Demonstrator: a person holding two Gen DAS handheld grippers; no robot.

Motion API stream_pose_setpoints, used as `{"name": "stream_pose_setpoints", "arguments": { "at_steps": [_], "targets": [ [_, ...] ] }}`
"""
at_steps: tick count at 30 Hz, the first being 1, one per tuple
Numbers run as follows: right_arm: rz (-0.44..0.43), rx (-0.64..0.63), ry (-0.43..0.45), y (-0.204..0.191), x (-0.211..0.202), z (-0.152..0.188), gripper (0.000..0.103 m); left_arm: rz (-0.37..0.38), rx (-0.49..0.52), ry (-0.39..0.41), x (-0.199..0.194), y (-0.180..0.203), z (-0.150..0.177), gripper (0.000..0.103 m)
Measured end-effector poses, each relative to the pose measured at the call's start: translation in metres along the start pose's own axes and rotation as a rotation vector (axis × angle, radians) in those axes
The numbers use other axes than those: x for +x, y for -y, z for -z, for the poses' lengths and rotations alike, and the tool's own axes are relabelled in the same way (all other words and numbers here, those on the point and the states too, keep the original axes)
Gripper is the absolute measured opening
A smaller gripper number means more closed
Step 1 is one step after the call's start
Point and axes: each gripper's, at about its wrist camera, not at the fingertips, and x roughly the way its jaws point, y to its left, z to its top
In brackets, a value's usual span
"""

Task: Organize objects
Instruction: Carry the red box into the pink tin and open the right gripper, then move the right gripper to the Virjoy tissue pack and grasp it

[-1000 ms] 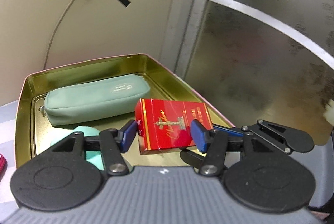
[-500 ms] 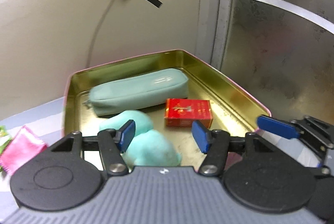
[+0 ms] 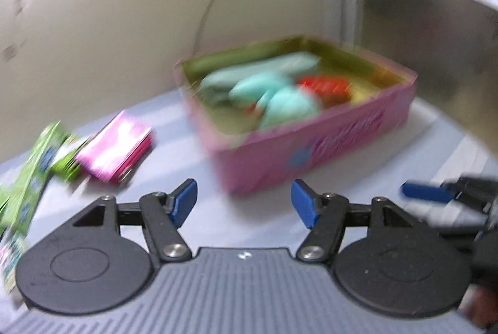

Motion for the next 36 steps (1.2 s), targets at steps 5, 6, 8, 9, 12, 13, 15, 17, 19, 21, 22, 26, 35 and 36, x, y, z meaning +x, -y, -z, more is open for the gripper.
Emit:
{"name": "stream_pose_setpoints", "arguments": {
  "at_steps": [5, 6, 8, 9, 12, 13, 15, 17, 19, 21, 22, 26, 35, 36],
  "targets": [
    [-0.020, -0.092, -0.050, -0.036, 0.008, 0.018, 0.056, -0.093, -0.073, -0.105, 0.005, -0.045, 0.043, 0.068],
    [-0.044, -0.090, -0.057, -0.042, 0.008, 0.019, 0.056, -0.095, -0.087, -0.115, 0.005, -0.052, 0.048, 0.069],
    [-0.075, -0.116, -0.075, -0.059, 0.009, 0.019, 0.056, -0.090, -0.117, -0.105, 0.000, -0.067, 0.059, 0.069],
    [-0.085, -0.135, -0.082, -0.068, 0.010, 0.020, 0.056, -0.096, -0.125, -0.105, -0.003, -0.073, 0.062, 0.069],
    [-0.164, -0.160, -0.111, -0.094, 0.017, 0.016, 0.056, -0.102, -0.149, -0.089, -0.017, -0.092, 0.076, 0.069],
    [-0.194, -0.171, -0.122, -0.104, 0.021, 0.016, 0.056, -0.100, -0.154, -0.083, -0.022, -0.098, 0.081, 0.069],
    [-0.223, -0.218, -0.128, -0.127, 0.025, 0.018, 0.059, -0.091, -0.188, -0.062, -0.036, -0.117, 0.101, 0.069],
    [-0.244, -0.277, -0.132, -0.152, 0.031, 0.020, 0.063, -0.122, -0.222, -0.044, -0.053, -0.136, 0.120, 0.069],
    [-0.284, -0.327, -0.140, -0.177, 0.041, 0.020, 0.066, -0.180, -0.270, -0.031, -0.067, -0.163, 0.136, 0.070],
    [-0.336, -0.363, -0.150, -0.203, 0.053, 0.015, 0.064, -0.238, -0.347, -0.021, -0.079, -0.193, 0.150, 0.069],
    [-0.391, -0.354, -0.173, -0.216, 0.061, 0.012, 0.066, -0.267, -0.374, -0.016, -0.084, -0.205, 0.156, 0.069],
    [-0.451, -0.332, -0.170, -0.271, 0.096, -0.001, 0.066, -0.269, -0.474, 0.028, -0.095, -0.235, 0.168, 0.069],
    [-0.397, -0.418, -0.149, -0.345, 0.148, -0.009, 0.054, -0.226, -0.526, 0.077, -0.100, -0.240, 0.174, 0.070],
    [-0.402, -0.435, -0.152, -0.342, 0.144, -0.007, 0.054, -0.225, -0.528, 0.079, -0.101, -0.239, 0.175, 0.070]
  ]
}}
